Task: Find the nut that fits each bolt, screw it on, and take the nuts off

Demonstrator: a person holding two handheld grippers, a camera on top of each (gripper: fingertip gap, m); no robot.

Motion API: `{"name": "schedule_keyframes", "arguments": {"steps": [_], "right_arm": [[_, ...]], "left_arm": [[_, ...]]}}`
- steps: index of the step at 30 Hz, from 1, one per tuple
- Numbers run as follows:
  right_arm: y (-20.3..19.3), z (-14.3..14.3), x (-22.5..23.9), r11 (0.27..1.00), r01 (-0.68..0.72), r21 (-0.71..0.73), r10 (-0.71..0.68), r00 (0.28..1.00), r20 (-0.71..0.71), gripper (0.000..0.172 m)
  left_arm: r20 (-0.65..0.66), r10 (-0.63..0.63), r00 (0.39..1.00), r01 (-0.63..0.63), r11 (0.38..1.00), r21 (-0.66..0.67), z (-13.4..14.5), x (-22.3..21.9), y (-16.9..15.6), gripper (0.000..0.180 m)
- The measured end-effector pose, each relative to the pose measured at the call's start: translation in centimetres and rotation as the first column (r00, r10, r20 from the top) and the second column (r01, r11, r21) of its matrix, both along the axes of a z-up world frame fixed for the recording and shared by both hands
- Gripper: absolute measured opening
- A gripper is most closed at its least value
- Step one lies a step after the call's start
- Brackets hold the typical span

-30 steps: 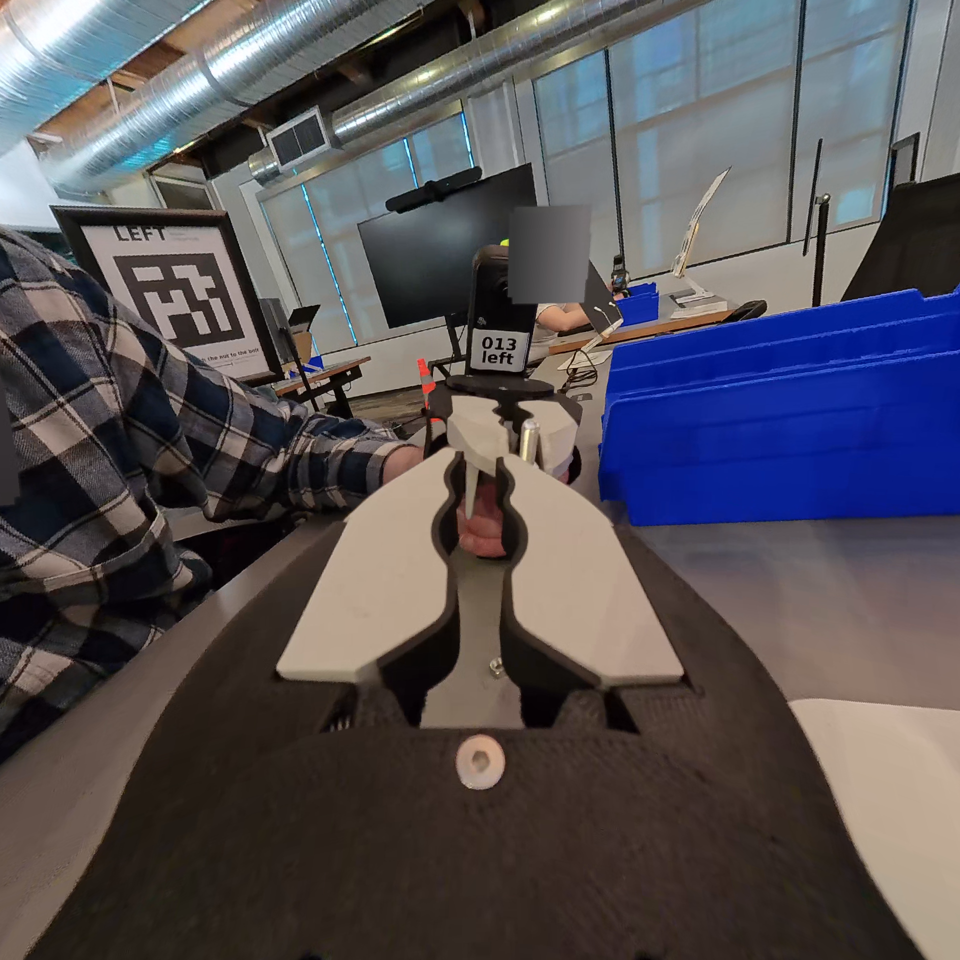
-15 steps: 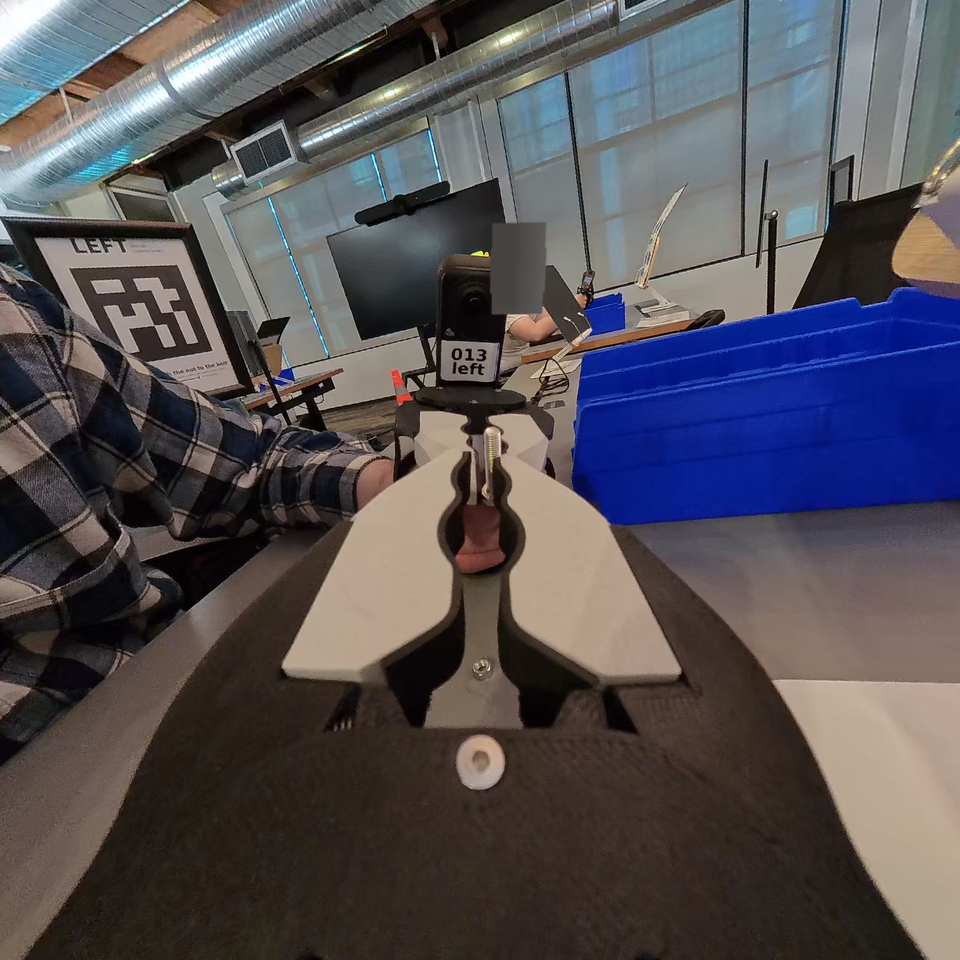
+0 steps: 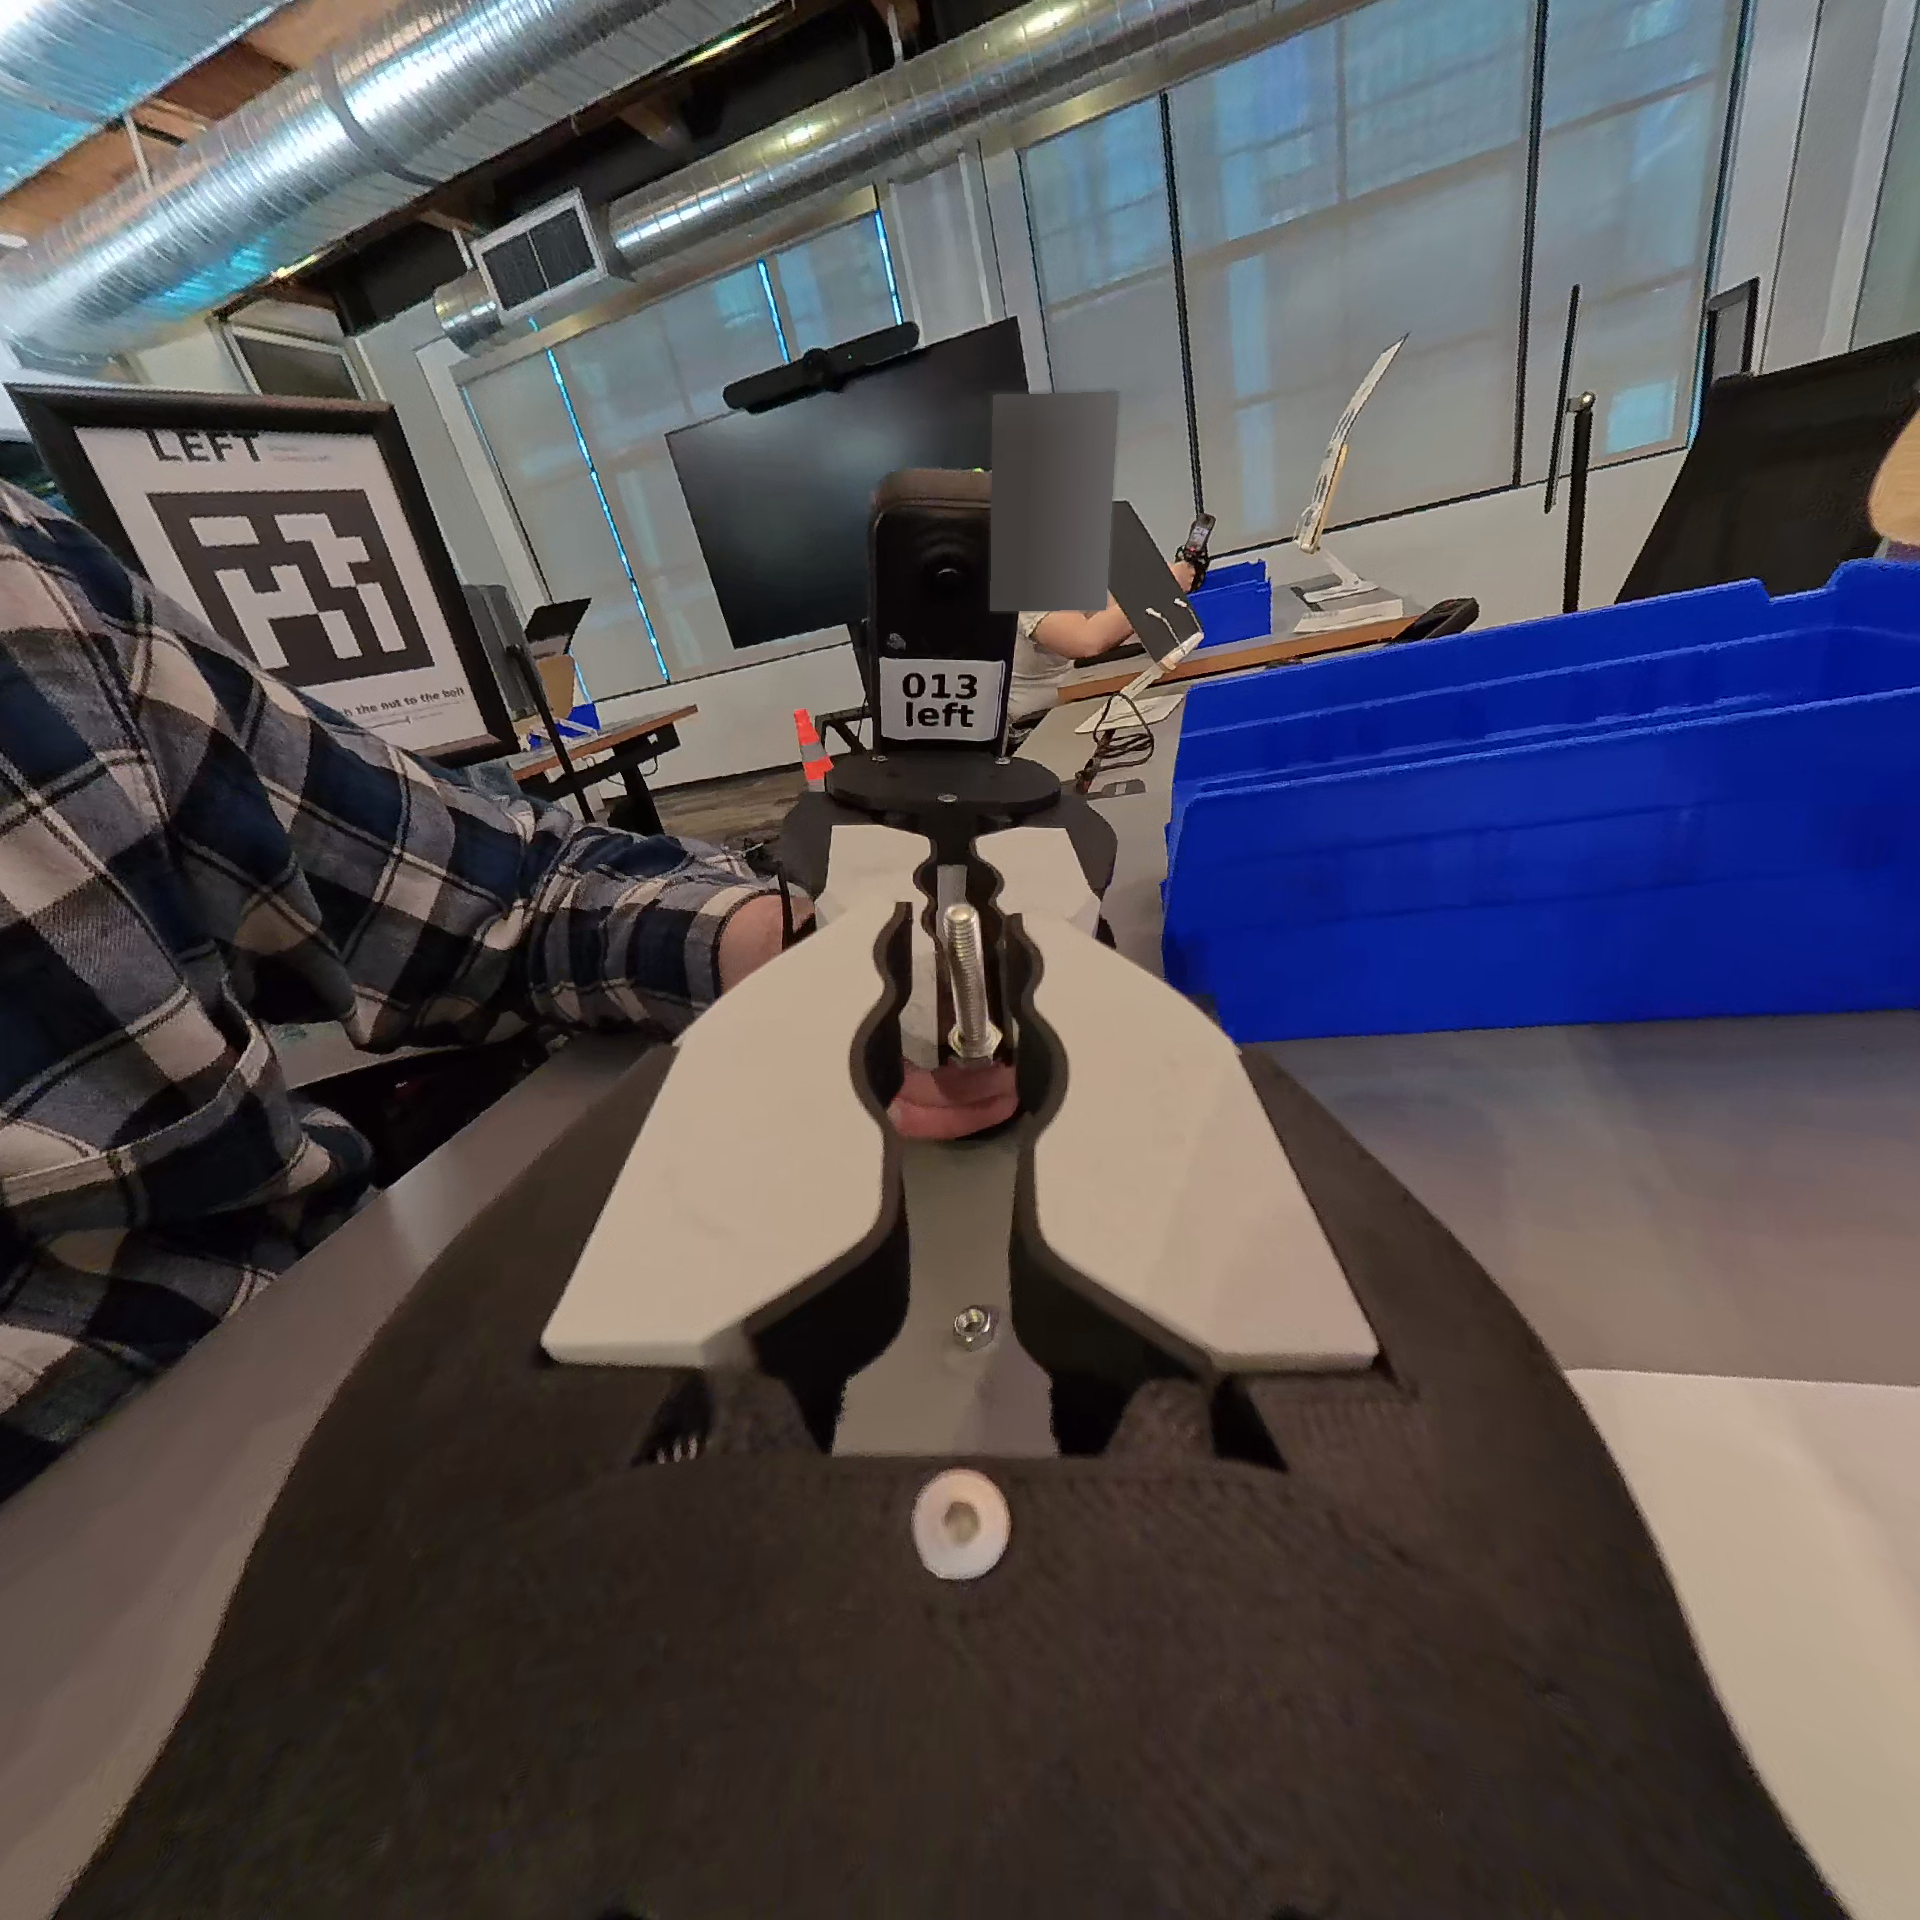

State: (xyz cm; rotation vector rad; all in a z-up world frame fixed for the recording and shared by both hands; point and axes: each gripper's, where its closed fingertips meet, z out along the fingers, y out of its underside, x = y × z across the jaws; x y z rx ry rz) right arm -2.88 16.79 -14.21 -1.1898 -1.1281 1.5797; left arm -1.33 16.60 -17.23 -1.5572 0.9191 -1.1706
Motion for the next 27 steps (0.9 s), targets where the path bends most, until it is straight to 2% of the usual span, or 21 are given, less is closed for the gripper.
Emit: {"name": "schedule_keyframes", "arguments": {"steps": [2,9,12,14,18,21,24,27], "right_arm": [[-0.2,0.0,0.0,1.000,-0.006,0.010,0.006,1.000,0.004,0.006],[0.0,-0.1,0.0,1.000,0.010,0.014,-0.010,1.000,0.010,0.005],[-0.1,0.3,0.1,1.000,0.003,0.012,-0.002,1.000,-0.014,0.005],[-0.3,0.3,0.0,1.000,-0.003,0.019,0.003,1.000,-0.011,0.005],[-1.0,0.2,-0.2,0.999,-0.027,0.042,0.027,1.000,0.000,0.005],[-1.2,0.0,-0.3,0.998,-0.034,0.051,0.033,0.999,0.012,0.005],[-1.2,-0.1,-0.3,0.998,-0.036,0.051,0.035,0.999,0.017,0.005],[-1.3,-0.2,-0.3,0.998,-0.042,0.053,0.041,0.999,0.021,0.005]], "left_arm": [[-0.007,-0.004,1.000,0.004,1.000,0.004,-0.1,0.1,-0.1,0.010],[-0.030,0.000,1.000,0.001,1.000,0.022,-0.3,0.3,-0.1,0.012],[-0.104,0.005,0.995,-0.001,0.999,0.035,-1.3,0.7,0.0,0.043],[-0.146,-0.004,0.989,0.011,0.999,0.048,-1.7,1.1,-0.3,0.047],[-0.171,-0.020,0.985,0.033,0.997,0.072,-1.8,1.7,-0.8,0.035],[-0.155,-0.035,0.987,0.046,0.997,0.065,-1.7,1.5,-1.0,0.018],[-0.142,-0.046,0.989,0.055,0.997,0.062,-1.5,1.4,-1.1,0.011],[-0.149,-0.049,0.988,0.059,0.996,0.065,-1.6,1.6,-1.2,0.011]]}}
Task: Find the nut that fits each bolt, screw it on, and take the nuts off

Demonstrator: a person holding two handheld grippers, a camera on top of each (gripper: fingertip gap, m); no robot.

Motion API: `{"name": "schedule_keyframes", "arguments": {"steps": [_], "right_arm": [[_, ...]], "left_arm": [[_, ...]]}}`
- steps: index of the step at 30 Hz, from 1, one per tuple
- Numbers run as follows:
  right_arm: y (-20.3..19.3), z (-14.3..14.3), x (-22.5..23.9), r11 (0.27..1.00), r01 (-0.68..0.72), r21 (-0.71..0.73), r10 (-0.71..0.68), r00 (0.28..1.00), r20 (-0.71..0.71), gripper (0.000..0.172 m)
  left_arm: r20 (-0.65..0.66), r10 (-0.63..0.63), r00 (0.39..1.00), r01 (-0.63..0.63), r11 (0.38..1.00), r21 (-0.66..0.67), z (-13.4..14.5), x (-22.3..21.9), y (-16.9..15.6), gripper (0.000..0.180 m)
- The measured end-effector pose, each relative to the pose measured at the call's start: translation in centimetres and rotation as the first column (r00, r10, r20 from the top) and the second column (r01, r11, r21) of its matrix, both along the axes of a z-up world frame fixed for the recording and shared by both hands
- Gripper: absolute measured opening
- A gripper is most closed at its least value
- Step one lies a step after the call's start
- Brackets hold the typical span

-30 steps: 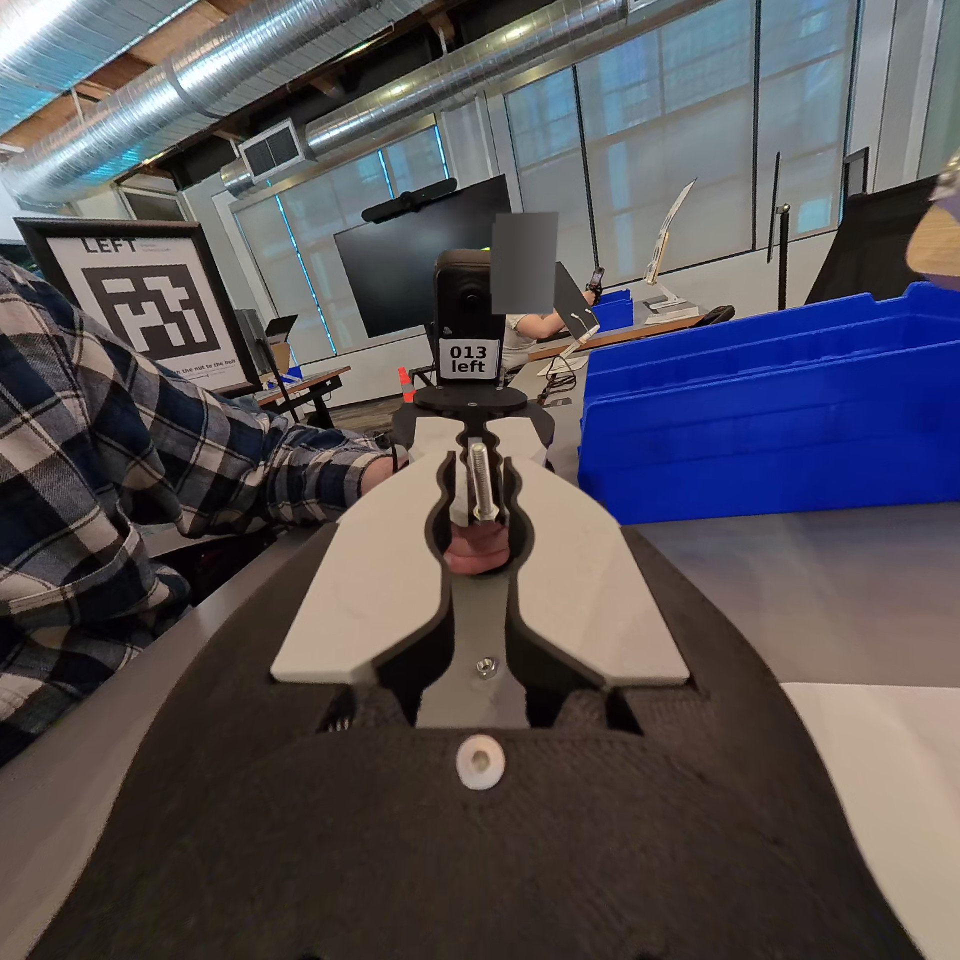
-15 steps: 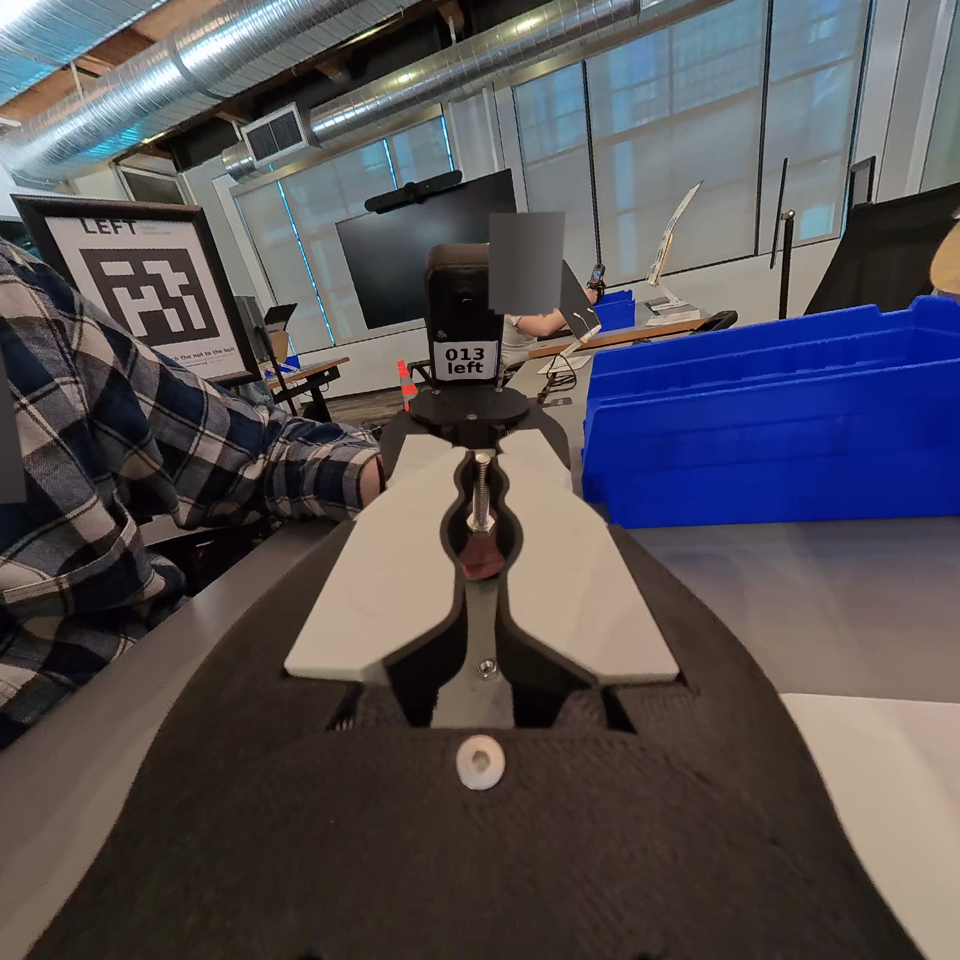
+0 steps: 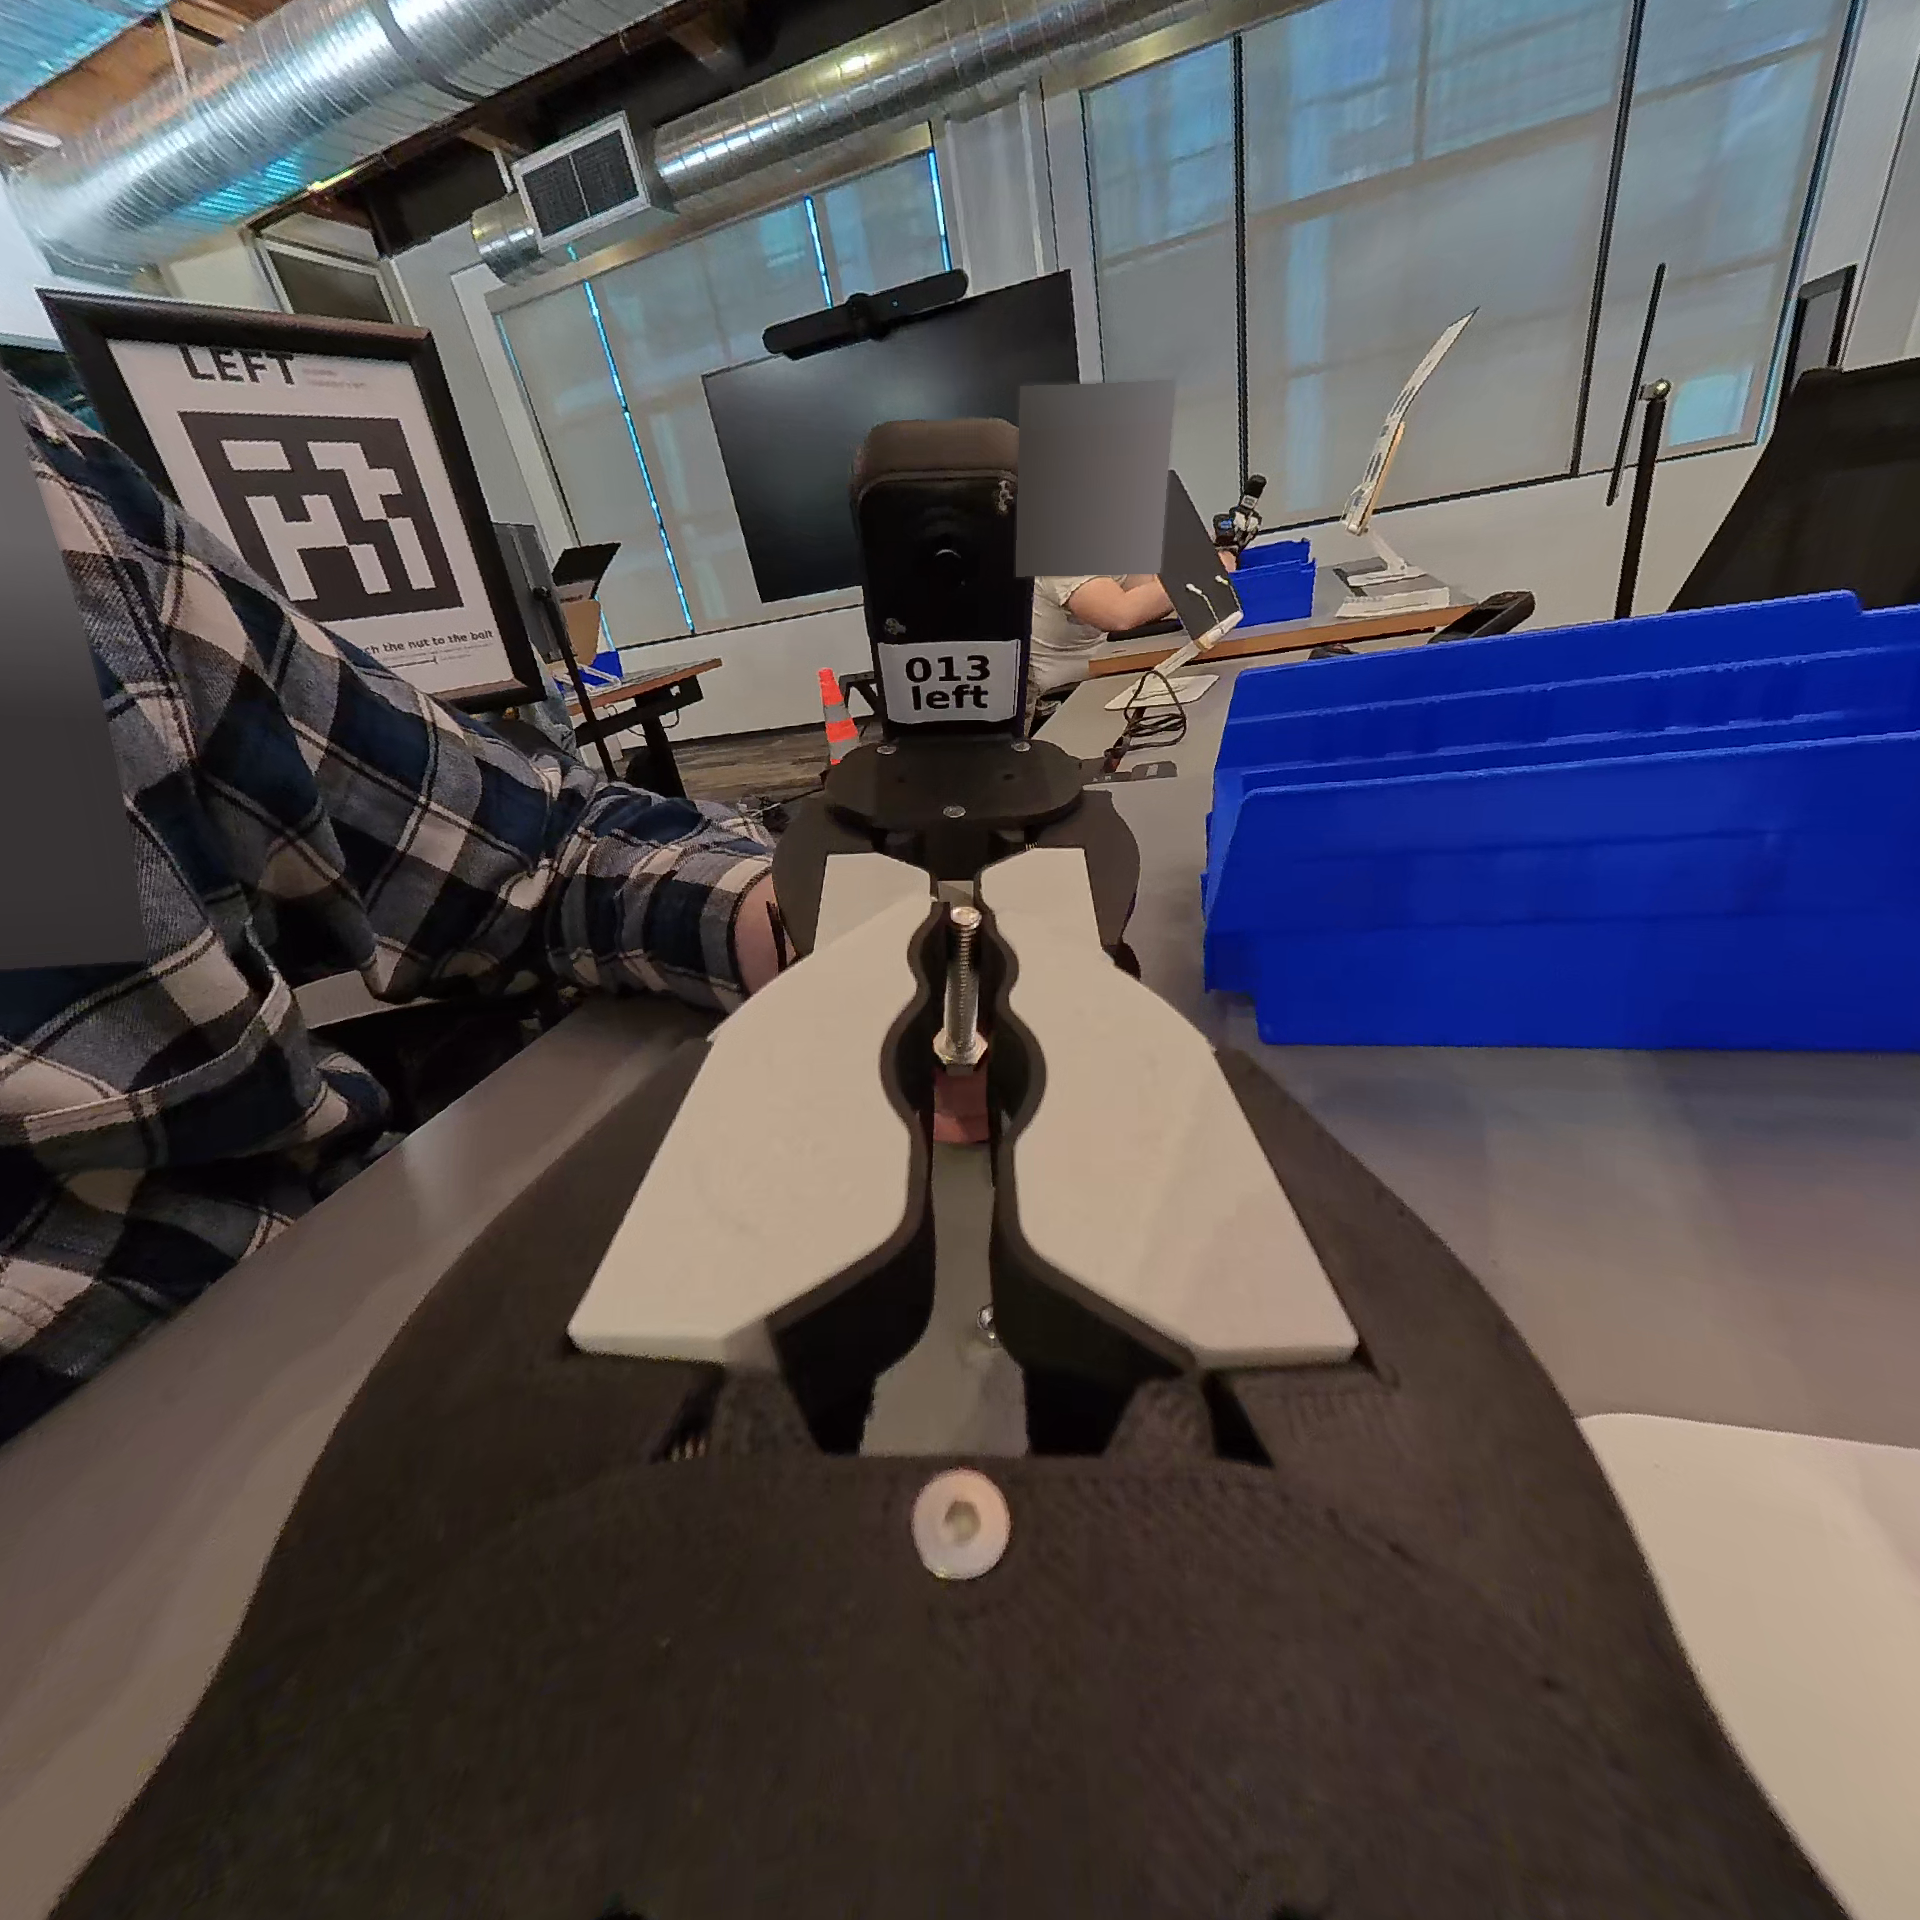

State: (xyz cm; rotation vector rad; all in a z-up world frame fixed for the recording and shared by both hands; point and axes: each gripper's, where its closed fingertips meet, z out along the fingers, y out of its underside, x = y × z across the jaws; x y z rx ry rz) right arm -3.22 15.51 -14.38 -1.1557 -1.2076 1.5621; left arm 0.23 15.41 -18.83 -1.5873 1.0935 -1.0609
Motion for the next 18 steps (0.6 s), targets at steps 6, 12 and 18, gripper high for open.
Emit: {"name": "schedule_keyframes", "arguments": {"steps": [6,12,18], "right_arm": [[-0.02,-0.09,-0.02,1.000,-0.002,0.001,0.002,1.000,0.003,0.005],[-0.35,-0.16,-0.05,1.000,-0.023,0.001,0.023,1.000,0.005,0.005],[-0.46,-0.12,-0.08,1.000,-0.027,0.000,0.027,1.000,0.002,0.005]], "left_arm": [[0.008,0.008,1.000,-0.008,1.000,-0.003,0.19,-0.02,0.14,0.025],[0.016,-0.018,1.000,0.018,1.000,-0.001,0.33,0.14,-0.29,0.011],[0.011,-0.029,1.000,0.029,1.000,-0.002,0.25,0.27,-0.46,0.012]]}}
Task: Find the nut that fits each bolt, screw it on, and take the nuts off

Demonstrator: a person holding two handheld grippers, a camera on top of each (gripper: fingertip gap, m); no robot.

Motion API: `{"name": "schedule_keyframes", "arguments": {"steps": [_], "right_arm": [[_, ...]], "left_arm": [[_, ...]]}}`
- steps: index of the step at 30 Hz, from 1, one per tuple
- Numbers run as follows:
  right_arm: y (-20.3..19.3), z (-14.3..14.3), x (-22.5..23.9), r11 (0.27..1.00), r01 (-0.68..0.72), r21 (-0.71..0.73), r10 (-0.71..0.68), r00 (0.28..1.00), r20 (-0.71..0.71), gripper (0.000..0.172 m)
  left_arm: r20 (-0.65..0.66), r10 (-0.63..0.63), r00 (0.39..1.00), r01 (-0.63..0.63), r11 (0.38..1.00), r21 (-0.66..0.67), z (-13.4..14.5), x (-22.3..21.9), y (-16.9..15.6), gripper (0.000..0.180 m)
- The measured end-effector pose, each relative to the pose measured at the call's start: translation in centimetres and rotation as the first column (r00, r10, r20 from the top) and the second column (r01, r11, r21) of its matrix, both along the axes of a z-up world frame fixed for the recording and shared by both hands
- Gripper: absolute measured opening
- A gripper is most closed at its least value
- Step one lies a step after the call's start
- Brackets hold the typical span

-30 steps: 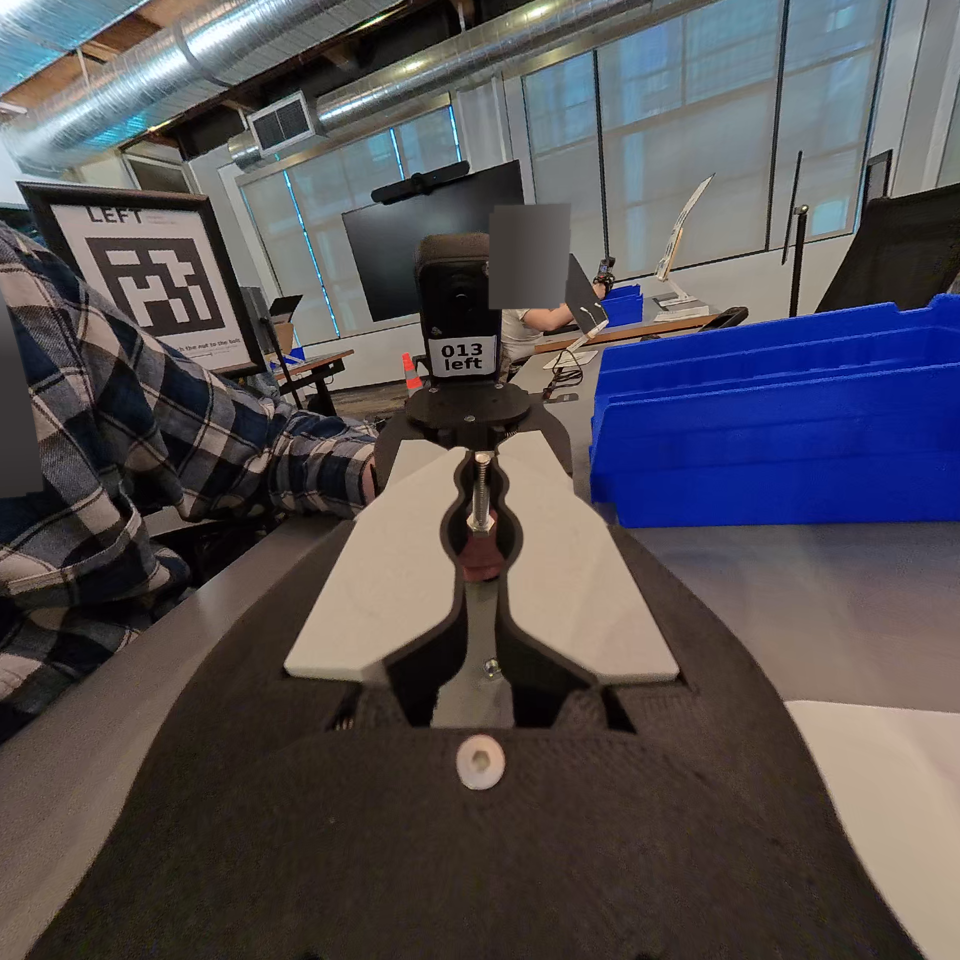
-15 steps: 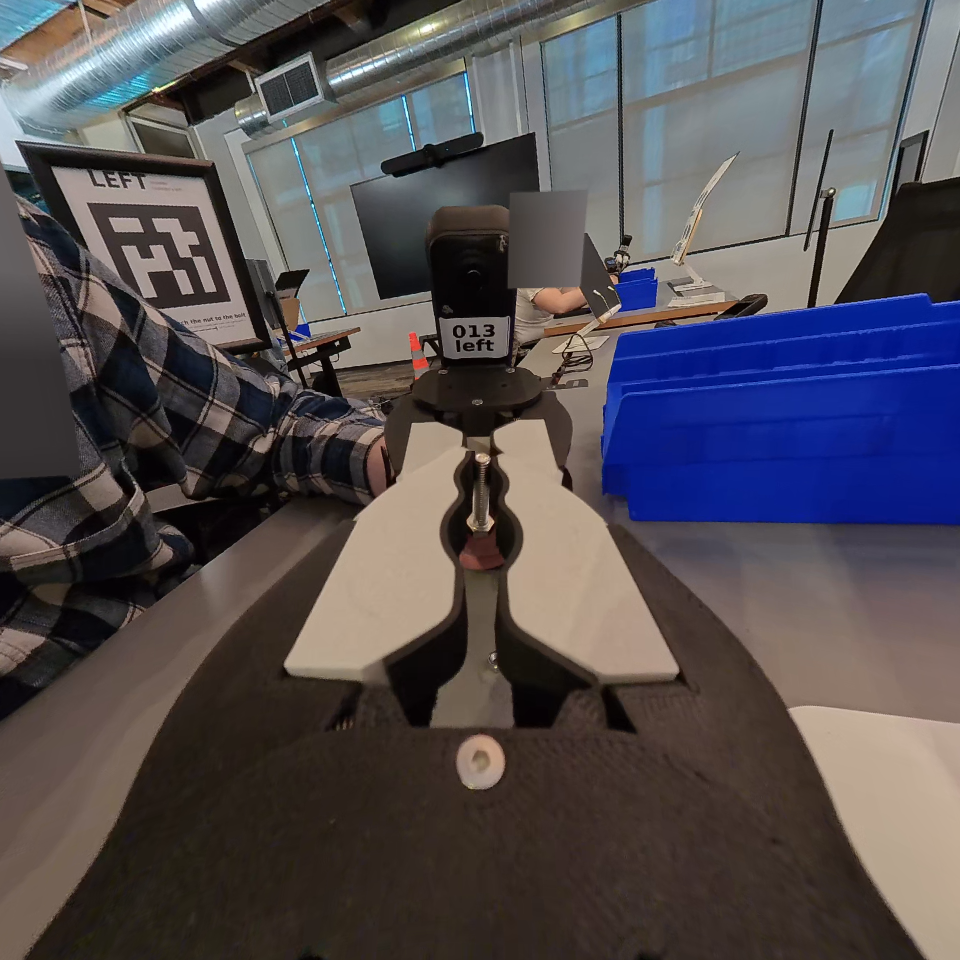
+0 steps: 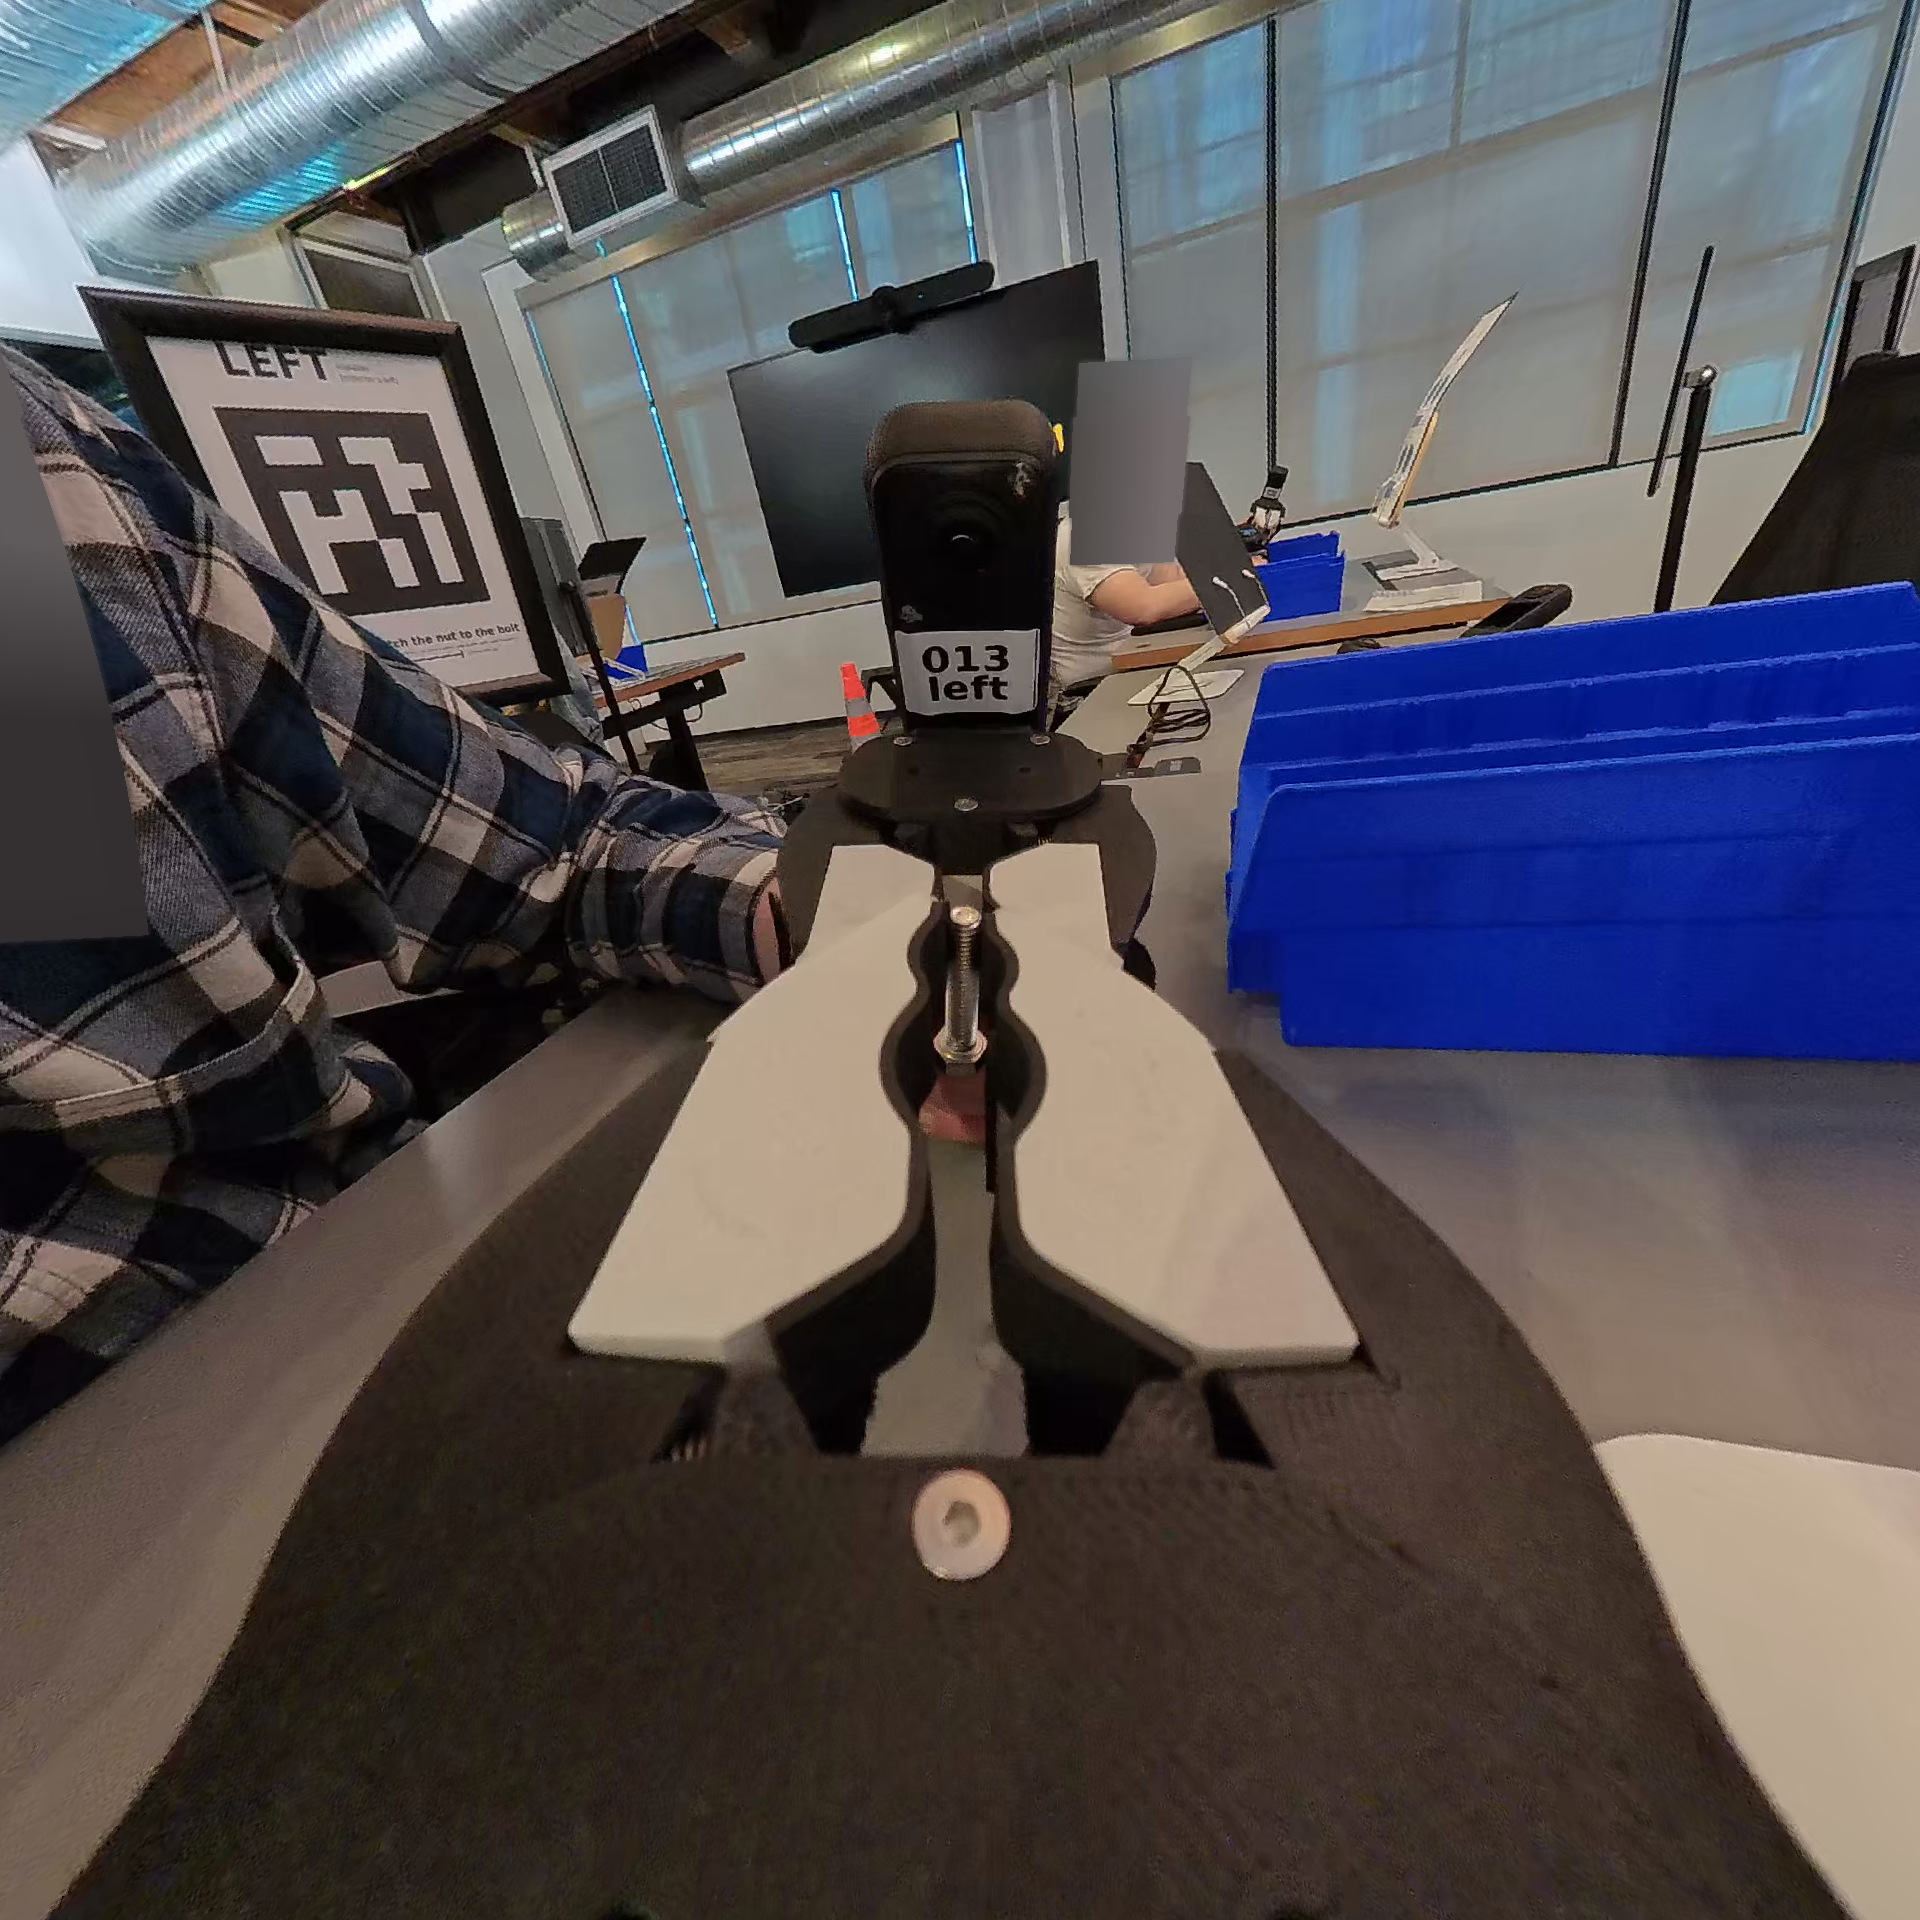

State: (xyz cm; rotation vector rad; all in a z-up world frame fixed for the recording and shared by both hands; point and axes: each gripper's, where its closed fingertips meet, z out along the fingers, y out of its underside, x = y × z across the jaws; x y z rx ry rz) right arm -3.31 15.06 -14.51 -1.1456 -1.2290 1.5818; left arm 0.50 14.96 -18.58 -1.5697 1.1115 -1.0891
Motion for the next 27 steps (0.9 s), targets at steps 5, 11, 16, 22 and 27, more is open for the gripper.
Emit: {"name": "schedule_keyframes", "arguments": {"steps": [5,11,16,22,27], "right_arm": [[-0.23,0.08,0.01,1.000,-0.011,0.000,0.011,1.000,-0.006,0.005],[-0.33,0.08,0.00,1.000,-0.018,0.000,0.018,1.000,-0.006,0.005],[-0.34,0.08,0.00,1.000,-0.019,0.000,0.019,1.000,-0.006,0.005],[-0.47,0.02,-0.04,1.000,-0.024,0.006,0.024,1.000,-0.002,0.005],[-0.47,-0.01,-0.06,1.000,-0.023,0.007,0.023,1.000,-0.001,0.005]], "left_arm": [[-0.007,-0.011,1.000,0.011,1.000,0.004,-0.11,0.14,-0.20,0.010],[-0.006,-0.012,1.000,0.012,1.000,0.008,-0.12,0.10,-0.22,0.007],[-0.001,-0.016,1.000,0.016,1.000,-0.001,-0.10,0.10,-0.27,0.007],[0.020,-0.028,0.999,0.028,1.000,-0.013,0.25,0.24,-0.38,0.007],[0.020,-0.026,0.999,0.026,0.999,-0.020,0.20,0.22,-0.35,0.007]]}}
